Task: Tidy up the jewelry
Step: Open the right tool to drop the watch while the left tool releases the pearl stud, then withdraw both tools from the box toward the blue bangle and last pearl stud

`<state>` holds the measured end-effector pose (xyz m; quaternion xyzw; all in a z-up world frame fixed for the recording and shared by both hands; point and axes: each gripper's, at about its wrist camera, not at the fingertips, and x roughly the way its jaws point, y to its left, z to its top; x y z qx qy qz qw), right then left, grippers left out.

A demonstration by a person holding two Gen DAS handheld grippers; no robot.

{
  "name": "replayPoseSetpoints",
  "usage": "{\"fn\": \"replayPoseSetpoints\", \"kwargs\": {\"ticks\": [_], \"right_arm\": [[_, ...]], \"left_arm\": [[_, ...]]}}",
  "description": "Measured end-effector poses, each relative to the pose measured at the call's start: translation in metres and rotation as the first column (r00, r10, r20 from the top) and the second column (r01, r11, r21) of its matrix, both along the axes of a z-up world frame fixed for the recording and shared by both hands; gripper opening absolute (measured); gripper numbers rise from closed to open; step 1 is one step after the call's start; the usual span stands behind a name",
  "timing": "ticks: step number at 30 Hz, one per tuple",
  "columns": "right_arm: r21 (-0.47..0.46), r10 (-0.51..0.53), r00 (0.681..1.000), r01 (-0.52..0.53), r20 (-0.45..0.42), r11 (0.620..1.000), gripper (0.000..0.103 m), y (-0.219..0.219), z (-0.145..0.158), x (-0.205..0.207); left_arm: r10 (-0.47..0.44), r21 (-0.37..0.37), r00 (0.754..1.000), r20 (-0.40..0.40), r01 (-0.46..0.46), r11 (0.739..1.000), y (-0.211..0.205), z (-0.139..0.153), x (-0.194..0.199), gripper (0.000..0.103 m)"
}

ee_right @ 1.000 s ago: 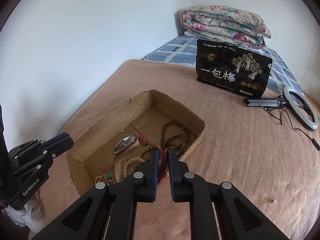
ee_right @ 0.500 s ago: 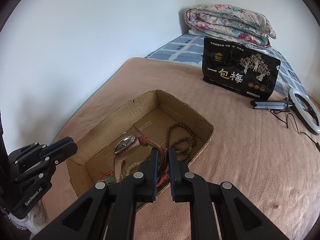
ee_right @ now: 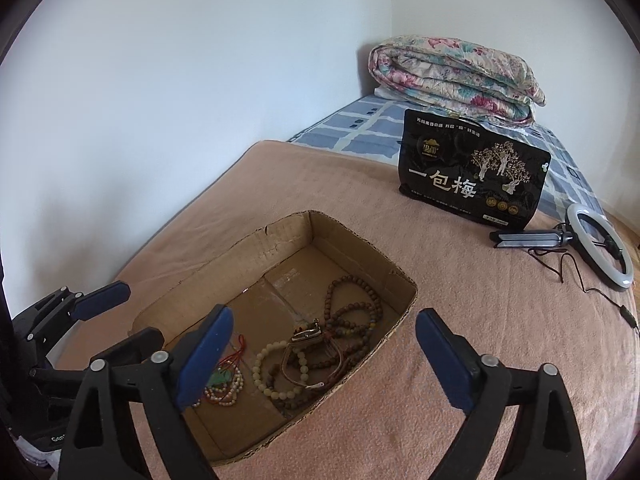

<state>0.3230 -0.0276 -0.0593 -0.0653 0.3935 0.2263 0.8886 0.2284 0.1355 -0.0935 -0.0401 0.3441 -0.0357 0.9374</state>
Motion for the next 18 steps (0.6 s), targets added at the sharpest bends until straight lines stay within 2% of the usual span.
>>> {"fn": "replayPoseSetpoints", "kwargs": {"ticks": [1, 18], "right_arm": [[0.002, -0.003, 1.0, 0.003, 0.005, 1.0, 0.102, -0.001, 0.0, 0.0], [0.014, -0.032, 0.999, 0.032, 0.029, 0.999, 0.103, -0.024, 0.015, -0.016]], "left_arm": [[0.0, 0.0, 1.0, 0.0, 0.0, 1.0, -0.001, 0.0, 0.0, 0.065], [0.001, 0.004, 1.0, 0.025, -0.001, 1.0, -0.013, 0.016, -0.015, 0.066]]}}
